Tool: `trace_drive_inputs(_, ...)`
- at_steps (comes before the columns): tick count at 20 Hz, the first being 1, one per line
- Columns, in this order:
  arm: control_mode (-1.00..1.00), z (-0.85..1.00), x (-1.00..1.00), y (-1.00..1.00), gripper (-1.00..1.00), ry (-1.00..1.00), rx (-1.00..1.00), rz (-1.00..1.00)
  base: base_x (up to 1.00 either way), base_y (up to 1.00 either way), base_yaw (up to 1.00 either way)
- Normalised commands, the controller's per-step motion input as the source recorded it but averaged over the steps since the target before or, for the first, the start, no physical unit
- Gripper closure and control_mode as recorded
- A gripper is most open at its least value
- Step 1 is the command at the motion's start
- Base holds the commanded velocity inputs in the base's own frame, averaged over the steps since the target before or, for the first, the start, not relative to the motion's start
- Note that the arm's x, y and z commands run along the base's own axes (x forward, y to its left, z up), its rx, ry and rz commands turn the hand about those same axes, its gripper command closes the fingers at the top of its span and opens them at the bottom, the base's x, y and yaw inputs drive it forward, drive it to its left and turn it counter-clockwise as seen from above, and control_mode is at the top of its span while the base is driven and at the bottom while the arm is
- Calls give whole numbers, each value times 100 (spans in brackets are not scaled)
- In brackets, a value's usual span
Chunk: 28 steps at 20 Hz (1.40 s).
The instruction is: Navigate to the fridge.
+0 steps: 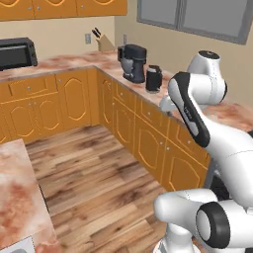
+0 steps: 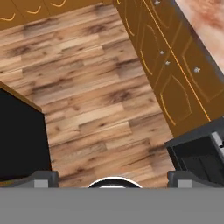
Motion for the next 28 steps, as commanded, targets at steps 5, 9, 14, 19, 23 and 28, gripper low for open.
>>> trace_drive_inputs(5,100,0,0,0,-100,0,0,0,0,10,21)
trace_drive_inputs(9,100,0,0,0,-100,0,0,0,2,0,2)
trace_drive_inputs(14,100,0,0,0,-100,0,0,0,7,-43,18)
trace_drive_inputs(19,100,0,0,0,-100,0,0,0,3,-80,20)
trace_drive_inputs(23,100,0,0,0,-100,0,0,0,0,-11,5)
trace_drive_inputs(28,100,0,0,0,-100,0,0,0,42,9,0)
